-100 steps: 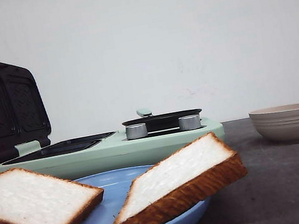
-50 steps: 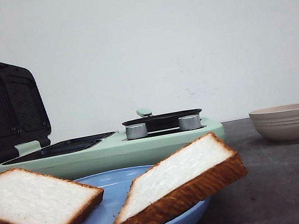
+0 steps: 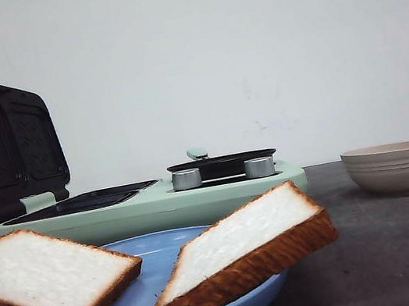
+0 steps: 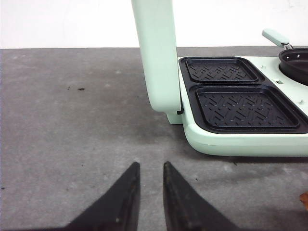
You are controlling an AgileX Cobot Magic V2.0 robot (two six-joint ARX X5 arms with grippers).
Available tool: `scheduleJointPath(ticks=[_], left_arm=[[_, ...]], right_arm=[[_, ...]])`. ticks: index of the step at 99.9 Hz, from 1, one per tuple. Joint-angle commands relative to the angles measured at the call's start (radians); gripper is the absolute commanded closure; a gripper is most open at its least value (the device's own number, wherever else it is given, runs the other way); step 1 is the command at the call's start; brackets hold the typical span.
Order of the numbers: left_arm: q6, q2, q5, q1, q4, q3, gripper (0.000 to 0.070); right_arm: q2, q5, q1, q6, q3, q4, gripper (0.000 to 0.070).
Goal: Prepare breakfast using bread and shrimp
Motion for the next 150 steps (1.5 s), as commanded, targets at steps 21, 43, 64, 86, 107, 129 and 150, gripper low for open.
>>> scheduleJointPath(ticks=[21,43,64,86,107,129,150], left_arm=[[-0.002,0.002,0.0,-0.002,-0.004,-0.017,0.0698],[-0.002,0.002,0.0,-0.002,-0.004,-0.017,0.0698],[-0.003,0.002,0.0,-0.002,-0.003,-0.017,0.0698],[-0.091,0.002,0.0,-0.003,-0.003,-0.016,0.0698],[-0.367,0.002,0.002,-0.003,-0.03,0.045,0.0695],[-0.496,0.074,0.103,-0.003,-0.074,0.232,0.0694],[-0.424,0.218,0.11,-0.002,-0.164,0.433,0.0695]], right_arm=[[-0.001,0.001,-0.001,0.002,-0.004,0.011,0.0696],[-0.001,0.001,-0.001,0.002,-0.004,0.011,0.0696],[-0.001,-0.001,-0.001,0.034,-0.004,0.011,0.0696],[-0.001,-0.052,-0.001,0.12,-0.004,0.011,0.0696],[0.0,-0.075,-0.001,0.391,0.033,-0.023,0.0698],[0.065,-0.075,-0.001,0.433,0.224,-0.17,0.0698],[0.198,-0.102,-0.001,0.423,0.42,-0.233,0.0698]])
